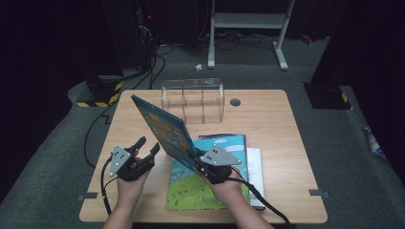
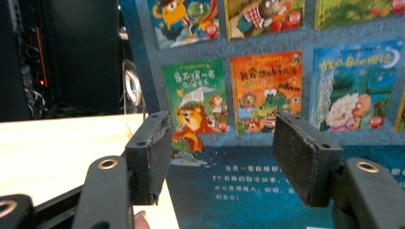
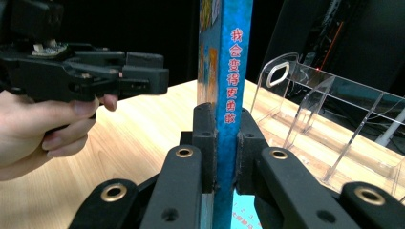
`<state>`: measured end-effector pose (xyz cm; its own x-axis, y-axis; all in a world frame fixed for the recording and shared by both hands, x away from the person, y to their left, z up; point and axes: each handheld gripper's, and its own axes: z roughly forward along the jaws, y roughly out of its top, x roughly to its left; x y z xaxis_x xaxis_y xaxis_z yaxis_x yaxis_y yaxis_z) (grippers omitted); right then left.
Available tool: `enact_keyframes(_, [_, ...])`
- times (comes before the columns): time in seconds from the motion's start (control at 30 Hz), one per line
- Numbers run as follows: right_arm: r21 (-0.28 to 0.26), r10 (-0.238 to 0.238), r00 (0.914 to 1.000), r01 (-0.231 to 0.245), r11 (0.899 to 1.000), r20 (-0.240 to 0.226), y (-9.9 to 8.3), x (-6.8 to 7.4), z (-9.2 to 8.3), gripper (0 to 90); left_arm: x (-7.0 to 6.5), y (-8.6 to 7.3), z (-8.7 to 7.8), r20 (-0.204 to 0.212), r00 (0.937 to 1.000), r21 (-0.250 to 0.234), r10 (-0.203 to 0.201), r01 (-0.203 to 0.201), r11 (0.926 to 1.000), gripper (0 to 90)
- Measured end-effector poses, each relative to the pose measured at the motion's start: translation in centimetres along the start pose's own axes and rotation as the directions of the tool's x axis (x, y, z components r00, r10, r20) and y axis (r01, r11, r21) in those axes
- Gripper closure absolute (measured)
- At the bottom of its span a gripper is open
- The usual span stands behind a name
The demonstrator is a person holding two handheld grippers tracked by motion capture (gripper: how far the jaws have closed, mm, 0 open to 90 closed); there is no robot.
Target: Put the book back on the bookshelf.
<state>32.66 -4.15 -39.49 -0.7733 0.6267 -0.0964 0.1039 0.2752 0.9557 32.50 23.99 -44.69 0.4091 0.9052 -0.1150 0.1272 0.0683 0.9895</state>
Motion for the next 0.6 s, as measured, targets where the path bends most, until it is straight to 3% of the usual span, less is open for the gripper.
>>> enact_keyframes(0.07, [-0.012, 0.011, 0.9999, -0.011, 1.000, 0.007, 0.1, 0.1, 0.2, 82.9, -0.1, 0.4, -0.2, 0.010, 0.9998, -0.011, -0.015, 0.015, 0.9998, 36.6])
enact_keyframes(0.27, [-0.052, 0.037, 0.9986, -0.035, 0.998, 0.038, 0.1, 0.5, 1.3, 83.0, -1.3, 2.0, -0.9, 0.050, 0.9987, -0.051, 0.001, 0.002, 0.9987, 32.7])
enact_keyframes(0.47, [-0.066, 0.032, 0.9978, -0.028, 0.997, 0.058, 0.0, 1.2, 2.4, 82.9, -2.1, 2.9, -1.4, 0.079, 0.9968, -0.071, -0.014, 0.019, 0.9973, 30.3])
enact_keyframes(0.53, [-0.069, 0.013, 0.9981, -0.009, 0.998, 0.060, 0.0, 1.8, 3.0, 82.9, -2.3, 3.3, -1.5, 0.115, 0.9928, -0.063, -0.031, 0.038, 0.9973, 30.0])
enact_keyframes(0.6, [-0.070, 0.010, 0.9980, -0.005, 0.998, 0.062, 0.0, 2.0, 3.1, 82.8, -2.5, 3.5, -1.6, 0.125, 0.9915, -0.068, -0.036, 0.044, 0.9967, 29.7])
